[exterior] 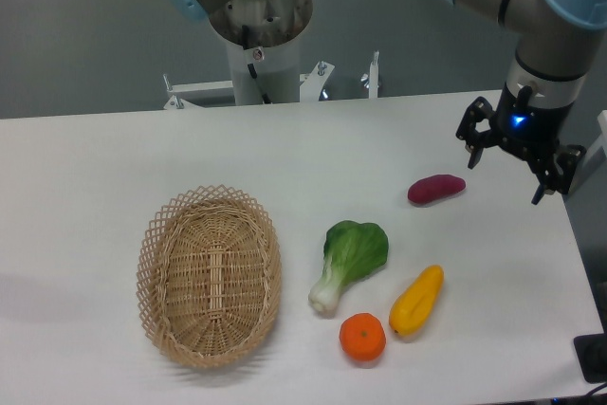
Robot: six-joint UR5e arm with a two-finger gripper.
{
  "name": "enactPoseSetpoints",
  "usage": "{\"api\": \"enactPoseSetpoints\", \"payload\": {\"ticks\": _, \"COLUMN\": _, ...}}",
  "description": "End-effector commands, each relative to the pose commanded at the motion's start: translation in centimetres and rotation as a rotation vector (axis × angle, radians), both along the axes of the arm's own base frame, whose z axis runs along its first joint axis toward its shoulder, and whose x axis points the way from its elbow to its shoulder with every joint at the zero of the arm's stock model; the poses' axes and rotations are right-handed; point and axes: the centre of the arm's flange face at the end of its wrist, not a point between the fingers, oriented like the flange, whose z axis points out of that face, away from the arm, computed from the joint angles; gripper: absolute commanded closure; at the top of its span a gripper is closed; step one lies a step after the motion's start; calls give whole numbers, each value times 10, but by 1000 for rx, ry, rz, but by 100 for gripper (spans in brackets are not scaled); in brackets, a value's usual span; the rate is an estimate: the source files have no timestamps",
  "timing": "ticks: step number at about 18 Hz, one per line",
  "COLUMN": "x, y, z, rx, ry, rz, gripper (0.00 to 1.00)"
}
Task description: Pick up the mango from the table
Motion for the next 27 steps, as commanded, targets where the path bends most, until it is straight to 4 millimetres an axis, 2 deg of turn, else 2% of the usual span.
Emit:
{"api": "enactPoseSetpoints", "payload": {"ticks": 11, "x": 3, "y": 1, "z": -8, "rx": -2, "ry": -18, "rz": 12, "gripper": 0}}
{"api": "enactPoseSetpoints", "payload": {"ticks": 15, "x": 11, "y": 10, "z": -19, "rx": -11, "ry": -39, "rz": -4, "gripper": 0}}
{"api": "enactPoseSetpoints", "payload": {"ticks": 17, "x": 11, "y": 13, "z": -19, "rx": -2, "ry": -23, "rz": 2, "gripper": 0}}
{"api": "enactPoseSetpoints", "payload": {"ticks": 20, "x": 18, "y": 35, "z": -32, "rx": 22, "ry": -1, "rz": 39, "gripper": 0}}
{"api": "enactPoseSetpoints", "payload": {"ticks": 23, "x": 24, "y": 58, "z": -57, "rx": 14, "ry": -34, "rz": 78, "gripper": 0}}
{"api": "enactPoseSetpoints", "payload": {"ticks": 27, "x": 22, "y": 72, "z": -91, "rx": -4, "ry": -88, "rz": 122, "gripper": 0}}
